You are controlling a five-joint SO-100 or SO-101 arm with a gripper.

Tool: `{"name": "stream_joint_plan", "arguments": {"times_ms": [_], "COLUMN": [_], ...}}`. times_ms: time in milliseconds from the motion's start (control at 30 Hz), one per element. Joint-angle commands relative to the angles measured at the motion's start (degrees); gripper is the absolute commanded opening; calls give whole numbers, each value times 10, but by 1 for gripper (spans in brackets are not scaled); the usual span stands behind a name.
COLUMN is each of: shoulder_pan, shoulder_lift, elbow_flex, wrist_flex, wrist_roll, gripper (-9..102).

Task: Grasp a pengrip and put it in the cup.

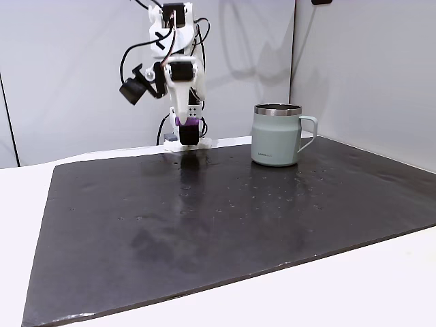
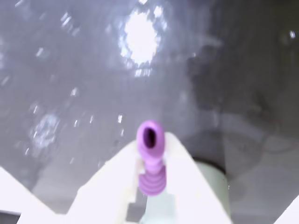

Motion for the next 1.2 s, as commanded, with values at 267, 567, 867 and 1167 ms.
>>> {"name": "stream_joint_plan", "arguments": {"times_ms": [267,567,867,1167], "shoulder_pan": [-96,-311,-490,-560], "shoulder_lift": [126,96,21,30], "elbow_flex": [-156,-192,-253,-253], "wrist_flex": [88,84,85,87], "wrist_roll": [28,111,161,133], "gripper": [0,0,0,0]}}
